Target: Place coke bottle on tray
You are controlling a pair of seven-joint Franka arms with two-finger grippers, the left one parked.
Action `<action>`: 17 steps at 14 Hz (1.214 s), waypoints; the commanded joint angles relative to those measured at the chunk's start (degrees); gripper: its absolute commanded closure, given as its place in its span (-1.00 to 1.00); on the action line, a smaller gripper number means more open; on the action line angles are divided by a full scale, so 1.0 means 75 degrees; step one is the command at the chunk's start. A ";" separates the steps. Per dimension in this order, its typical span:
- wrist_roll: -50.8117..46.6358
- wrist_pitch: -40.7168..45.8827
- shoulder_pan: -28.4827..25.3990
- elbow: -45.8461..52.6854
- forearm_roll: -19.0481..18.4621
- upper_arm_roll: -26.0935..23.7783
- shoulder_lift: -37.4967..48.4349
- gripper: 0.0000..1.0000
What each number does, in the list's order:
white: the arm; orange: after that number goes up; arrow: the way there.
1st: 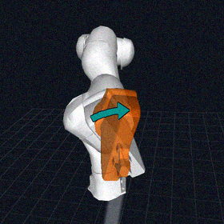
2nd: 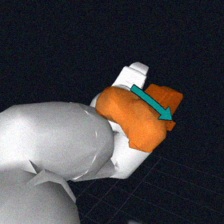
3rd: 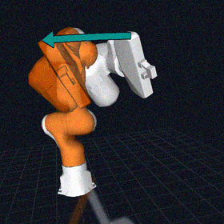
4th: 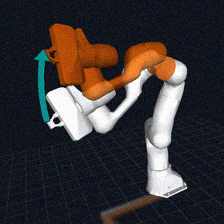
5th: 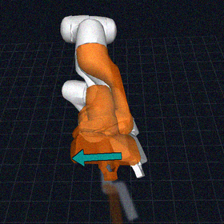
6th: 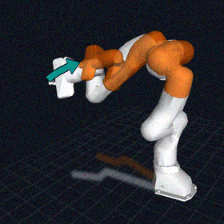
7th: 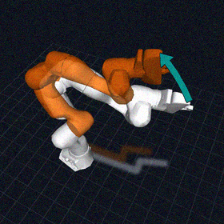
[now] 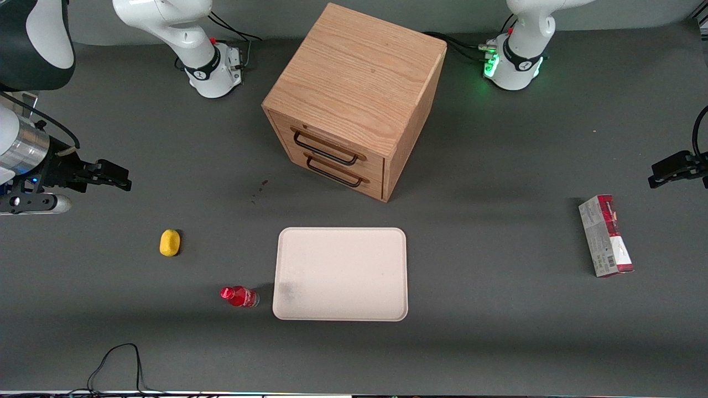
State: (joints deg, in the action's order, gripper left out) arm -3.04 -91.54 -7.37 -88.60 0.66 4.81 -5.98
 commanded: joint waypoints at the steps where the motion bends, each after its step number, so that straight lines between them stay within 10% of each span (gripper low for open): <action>1: 0.0066 0.0414 -0.0095 0.0304 0.0182 0.0121 0.0001 -1.00; 10: 0.0078 0.0428 -0.0025 0.0562 0.0252 0.0121 -0.0081 -1.00; 17: -0.1313 0.1482 -0.0399 0.3221 0.0686 -0.0476 -0.1802 -1.00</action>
State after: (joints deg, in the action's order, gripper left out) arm -7.24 -83.39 -8.49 -73.23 5.40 2.86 -13.82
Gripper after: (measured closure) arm 0.000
